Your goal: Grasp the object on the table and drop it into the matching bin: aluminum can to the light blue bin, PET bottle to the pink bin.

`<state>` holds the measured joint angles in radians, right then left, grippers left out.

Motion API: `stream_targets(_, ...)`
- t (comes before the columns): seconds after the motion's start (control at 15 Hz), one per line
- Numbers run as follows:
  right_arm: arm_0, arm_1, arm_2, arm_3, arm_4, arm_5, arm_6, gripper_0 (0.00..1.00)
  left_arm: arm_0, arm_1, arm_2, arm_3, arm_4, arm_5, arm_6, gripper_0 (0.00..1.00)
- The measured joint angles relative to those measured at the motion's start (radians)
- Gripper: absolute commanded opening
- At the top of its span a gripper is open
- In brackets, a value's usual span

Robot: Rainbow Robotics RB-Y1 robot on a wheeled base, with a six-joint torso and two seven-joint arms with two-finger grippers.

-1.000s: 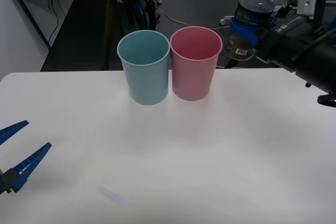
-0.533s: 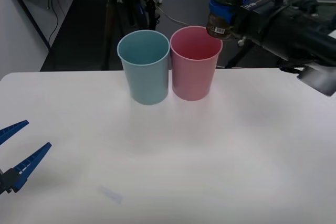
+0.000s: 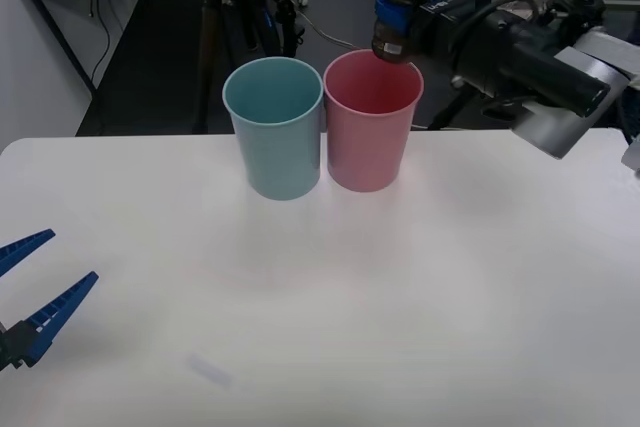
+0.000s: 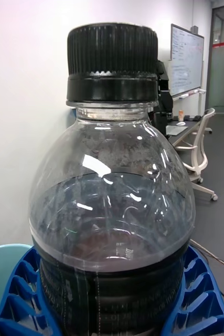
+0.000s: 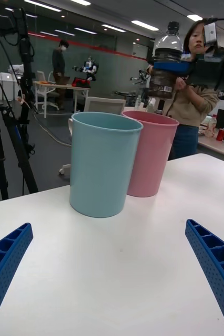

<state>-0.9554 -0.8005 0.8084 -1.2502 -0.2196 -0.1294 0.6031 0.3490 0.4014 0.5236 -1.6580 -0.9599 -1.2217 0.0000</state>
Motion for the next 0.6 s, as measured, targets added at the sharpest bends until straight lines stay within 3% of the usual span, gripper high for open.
stream_targets(0.27, -0.017, 0.07, -0.001, 0.077, 0.049, -0.002, 0.001, 0.0, 0.0, 0.0, 0.0, 0.0, 0.0, 0.0, 0.0, 1.0)
stream_targets(0.6, -0.017, 0.094, 0.0, 0.086, 0.079, -0.002, -0.011, 0.0, 0.0, 0.0, 0.0, 0.0, 0.0, 0.0, 0.0, 1.0)
